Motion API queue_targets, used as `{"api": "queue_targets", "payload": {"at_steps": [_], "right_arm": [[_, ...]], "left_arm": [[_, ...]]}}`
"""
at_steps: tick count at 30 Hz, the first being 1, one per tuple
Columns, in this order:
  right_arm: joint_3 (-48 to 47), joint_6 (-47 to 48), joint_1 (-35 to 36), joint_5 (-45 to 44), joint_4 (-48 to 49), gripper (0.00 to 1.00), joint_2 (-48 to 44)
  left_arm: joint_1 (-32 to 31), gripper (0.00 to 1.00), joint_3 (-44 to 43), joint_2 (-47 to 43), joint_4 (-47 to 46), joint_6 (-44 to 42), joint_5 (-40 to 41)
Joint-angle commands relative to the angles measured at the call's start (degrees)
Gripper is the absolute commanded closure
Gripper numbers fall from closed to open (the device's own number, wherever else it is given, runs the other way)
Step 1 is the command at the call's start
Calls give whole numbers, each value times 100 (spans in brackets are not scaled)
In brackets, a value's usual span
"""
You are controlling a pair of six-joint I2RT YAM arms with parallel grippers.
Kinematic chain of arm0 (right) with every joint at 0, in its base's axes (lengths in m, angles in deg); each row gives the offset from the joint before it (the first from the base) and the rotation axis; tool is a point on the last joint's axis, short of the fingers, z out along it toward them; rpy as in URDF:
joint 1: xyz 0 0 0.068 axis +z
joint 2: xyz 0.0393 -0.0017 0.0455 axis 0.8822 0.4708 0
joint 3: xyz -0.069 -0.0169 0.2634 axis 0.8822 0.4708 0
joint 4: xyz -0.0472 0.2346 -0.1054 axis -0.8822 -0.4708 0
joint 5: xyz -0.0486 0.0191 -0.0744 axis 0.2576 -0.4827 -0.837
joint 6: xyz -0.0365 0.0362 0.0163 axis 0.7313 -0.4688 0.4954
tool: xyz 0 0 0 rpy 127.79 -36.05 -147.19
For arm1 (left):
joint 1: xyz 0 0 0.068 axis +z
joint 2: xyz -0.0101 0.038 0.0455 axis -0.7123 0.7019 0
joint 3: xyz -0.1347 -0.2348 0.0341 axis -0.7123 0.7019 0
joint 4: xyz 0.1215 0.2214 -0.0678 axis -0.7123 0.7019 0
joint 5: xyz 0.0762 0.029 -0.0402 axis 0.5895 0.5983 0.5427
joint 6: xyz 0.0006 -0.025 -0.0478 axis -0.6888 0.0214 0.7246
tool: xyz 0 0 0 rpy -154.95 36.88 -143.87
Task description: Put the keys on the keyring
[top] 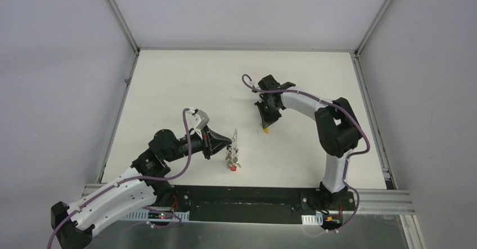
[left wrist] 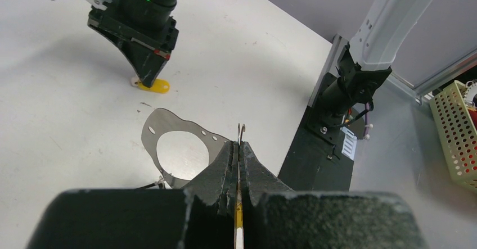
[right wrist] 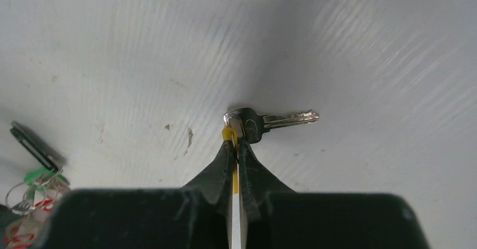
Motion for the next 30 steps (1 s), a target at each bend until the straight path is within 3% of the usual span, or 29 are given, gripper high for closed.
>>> {"api": "queue_targets", "payload": {"at_steps": [1, 2, 4, 9, 11, 15, 22, 30], "right_arm": [[472, -338, 3, 682, -155, 100, -742], [629, -445, 12, 793, -144, 100, -863], [1036, -541, 33, 1182, -95, 90, -1155], [2002, -966, 35, 2160, 587, 47, -2096], [2197, -1119, 13, 2264, 728, 40, -2325], [2277, -1284, -64, 2278, 703, 42, -2285], [2224, -1439, -141, 2354, 754, 59, -1850], [2028, -1079, -150, 1773, 388, 60, -1648]], "left_arm": [[-50, 100, -213, 1, -292, 182, 90], [-48, 100, -213, 8, -292, 194, 81], [-50, 100, -206, 17, -299, 217, 79], [-49, 100, -147, 17, -348, 344, 64], [-45, 100, -122, 18, -358, 387, 55], [-46, 100, -91, 17, -377, 465, 41], [-43, 100, -99, 49, -401, 569, 43], [-48, 100, -64, 91, -449, 703, 81]]}}
